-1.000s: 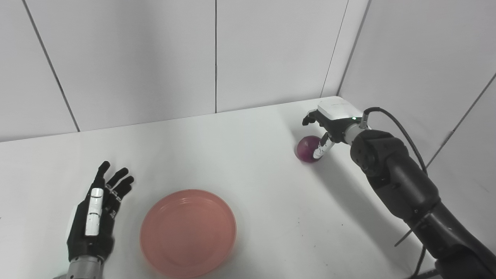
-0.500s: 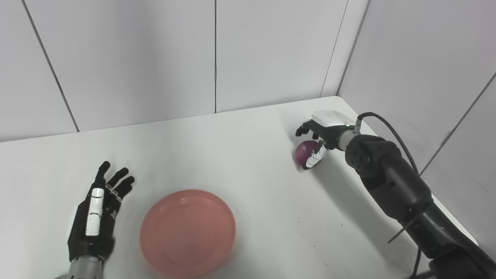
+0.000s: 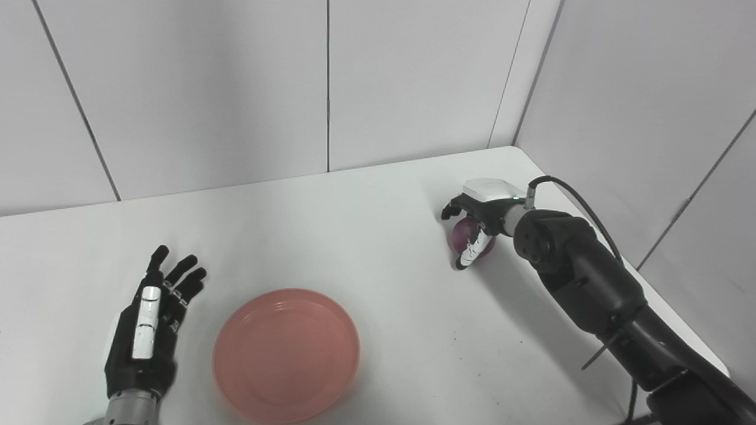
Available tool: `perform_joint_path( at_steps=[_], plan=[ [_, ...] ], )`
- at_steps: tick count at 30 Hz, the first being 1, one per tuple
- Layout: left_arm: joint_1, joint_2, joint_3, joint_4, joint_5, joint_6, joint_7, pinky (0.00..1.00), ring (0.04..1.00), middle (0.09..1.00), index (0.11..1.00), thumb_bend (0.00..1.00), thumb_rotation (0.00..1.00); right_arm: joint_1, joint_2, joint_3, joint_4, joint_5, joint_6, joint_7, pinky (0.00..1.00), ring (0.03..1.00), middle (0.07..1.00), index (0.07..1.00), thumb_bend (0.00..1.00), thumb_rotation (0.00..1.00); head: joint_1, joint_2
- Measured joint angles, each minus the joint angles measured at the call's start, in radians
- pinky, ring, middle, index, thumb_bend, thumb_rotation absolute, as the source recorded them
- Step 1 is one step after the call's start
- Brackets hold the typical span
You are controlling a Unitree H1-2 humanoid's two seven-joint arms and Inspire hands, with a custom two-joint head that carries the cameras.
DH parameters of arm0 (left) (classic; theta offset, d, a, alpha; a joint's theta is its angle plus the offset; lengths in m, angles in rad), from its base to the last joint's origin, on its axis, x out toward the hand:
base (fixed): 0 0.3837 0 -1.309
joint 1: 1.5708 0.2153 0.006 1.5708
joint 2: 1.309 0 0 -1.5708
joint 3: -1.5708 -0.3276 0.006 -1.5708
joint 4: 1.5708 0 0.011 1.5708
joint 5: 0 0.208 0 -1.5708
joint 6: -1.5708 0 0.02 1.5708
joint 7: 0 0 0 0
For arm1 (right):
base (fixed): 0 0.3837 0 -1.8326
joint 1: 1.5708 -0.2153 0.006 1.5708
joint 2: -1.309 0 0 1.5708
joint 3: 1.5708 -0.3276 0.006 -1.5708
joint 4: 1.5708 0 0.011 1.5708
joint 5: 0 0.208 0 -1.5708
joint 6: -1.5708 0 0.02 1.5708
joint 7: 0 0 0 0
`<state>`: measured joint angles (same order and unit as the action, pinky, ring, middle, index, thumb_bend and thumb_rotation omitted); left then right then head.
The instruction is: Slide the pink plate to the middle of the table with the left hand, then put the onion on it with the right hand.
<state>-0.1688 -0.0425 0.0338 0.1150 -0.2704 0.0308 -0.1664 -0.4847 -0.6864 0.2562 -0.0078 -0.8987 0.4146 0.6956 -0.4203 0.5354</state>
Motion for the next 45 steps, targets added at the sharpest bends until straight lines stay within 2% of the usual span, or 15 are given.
perform_joint_path(
  at_steps=[4,8,14,26,30,35,39,45],
  plan=[
    [0.0,-0.001,0.0,-0.001,-0.001,0.002,0.0,0.87,0.807,0.831,0.929,0.67,0.75,-0.008,-0.001,0.014,0.004,-0.025,0.004,0.02,0.56,0.755,0.836,0.789,1.0,0.17,0.0,0.0],
    [0.0,-0.001,0.0,-0.001,-0.006,0.008,0.0,0.84,0.797,0.829,0.923,0.66,0.75,-0.018,-0.002,0.021,0.009,-0.058,0.025,0.088,0.58,0.78,0.847,0.79,1.0,0.15,0.0,0.005],
    [0.0,-0.002,0.0,-0.002,-0.008,0.014,0.001,0.83,0.796,0.834,0.925,0.66,0.76,-0.019,-0.014,0.018,0.012,-0.068,0.032,0.141,0.58,0.783,0.851,0.79,1.0,0.16,0.0,0.008],
    [0.0,-0.002,-0.001,-0.008,-0.012,0.023,0.0,0.85,0.8,0.836,0.927,0.66,0.75,-0.04,-0.019,0.02,0.019,-0.093,0.033,0.201,0.57,0.77,0.838,0.78,1.0,0.18,0.0,0.009],
    [0.0,-0.002,-0.002,-0.009,-0.012,0.024,0.0,0.84,0.799,0.837,0.922,0.65,0.75,-0.042,-0.018,0.012,0.018,-0.094,0.034,0.208,0.55,0.702,0.772,0.761,1.0,0.15,0.0,0.009],
    [0.0,-0.002,-0.002,-0.009,-0.012,0.024,0.0,0.82,0.793,0.835,0.92,0.66,0.75,-0.04,-0.016,-0.009,0.018,-0.071,0.034,0.202,0.56,0.686,0.755,0.759,1.0,0.14,0.003,0.009],
    [0.0,-0.002,-0.002,-0.009,-0.011,0.024,0.0,0.82,0.79,0.831,0.92,0.66,0.75,-0.031,0.0,-0.032,0.018,-0.062,0.039,0.191,0.57,0.684,0.751,0.76,0.96,0.15,0.003,0.009],
    [0.0,-0.002,-0.004,-0.016,-0.012,0.03,0.0,0.83,0.797,0.837,0.923,0.67,0.75,-0.028,0.006,-0.032,0.018,-0.055,0.043,0.171,0.55,0.656,0.716,0.73,0.93,0.16,0.005,0.012]
  ],
)
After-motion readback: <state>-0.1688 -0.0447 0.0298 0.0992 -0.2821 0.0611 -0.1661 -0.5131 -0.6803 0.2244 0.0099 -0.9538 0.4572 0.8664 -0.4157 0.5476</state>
